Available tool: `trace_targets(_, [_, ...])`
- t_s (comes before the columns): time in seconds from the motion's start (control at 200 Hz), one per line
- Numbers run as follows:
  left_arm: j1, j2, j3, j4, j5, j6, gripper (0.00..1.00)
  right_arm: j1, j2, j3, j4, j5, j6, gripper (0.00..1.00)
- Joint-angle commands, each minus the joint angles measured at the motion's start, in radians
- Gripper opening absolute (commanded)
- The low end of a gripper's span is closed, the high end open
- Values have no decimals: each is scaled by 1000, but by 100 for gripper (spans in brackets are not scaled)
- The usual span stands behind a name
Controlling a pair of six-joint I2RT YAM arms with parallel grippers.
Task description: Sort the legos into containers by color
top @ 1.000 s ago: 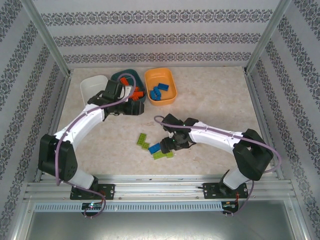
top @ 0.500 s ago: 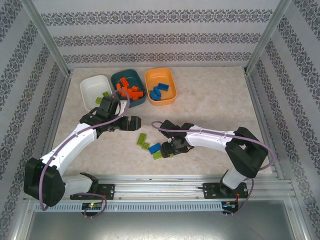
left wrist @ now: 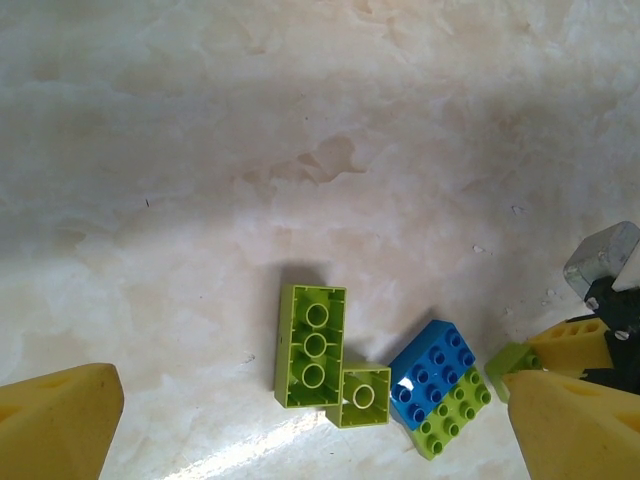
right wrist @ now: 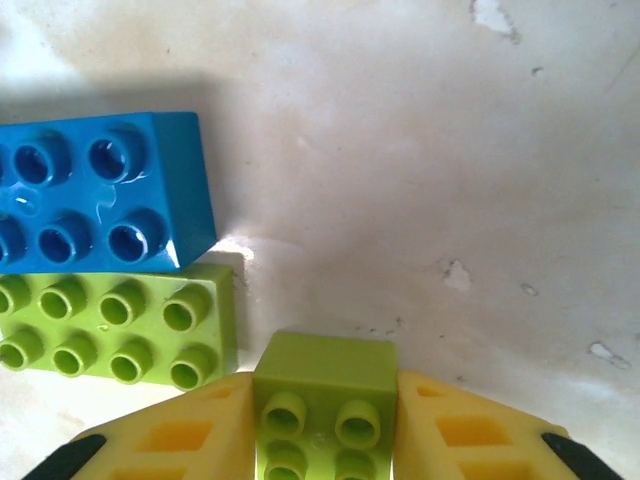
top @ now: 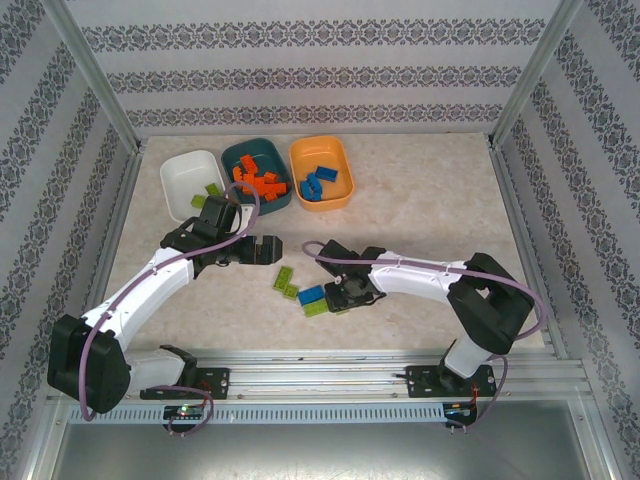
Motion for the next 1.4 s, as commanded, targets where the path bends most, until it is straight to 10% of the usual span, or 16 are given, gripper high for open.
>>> trace_targets(0.0, [10,-20,-7,-11,15,-20,100,-20,-31,-24,-29,48,6,33])
trace_targets(0.365, [184,-277,-84,29,44,-189,100,-159,-69,120,244,-279,82,34])
trace_targets(0.859, [238,-486,-170,108,93,-282,100,-195,649,780,937,-632,569,34])
trace_targets(1.074, [248,-485,-169,80,97,-232,100,-176,953,1248,851,-627,637,36])
trace_targets(1.224, [270,-478,-165,63,110,-209,100,-170,1197,1701,676,-593,653,67])
trace_targets(1.394, [294,-481,-159,45,119,-182,100,-178,1300,1881,694,-565,724,70])
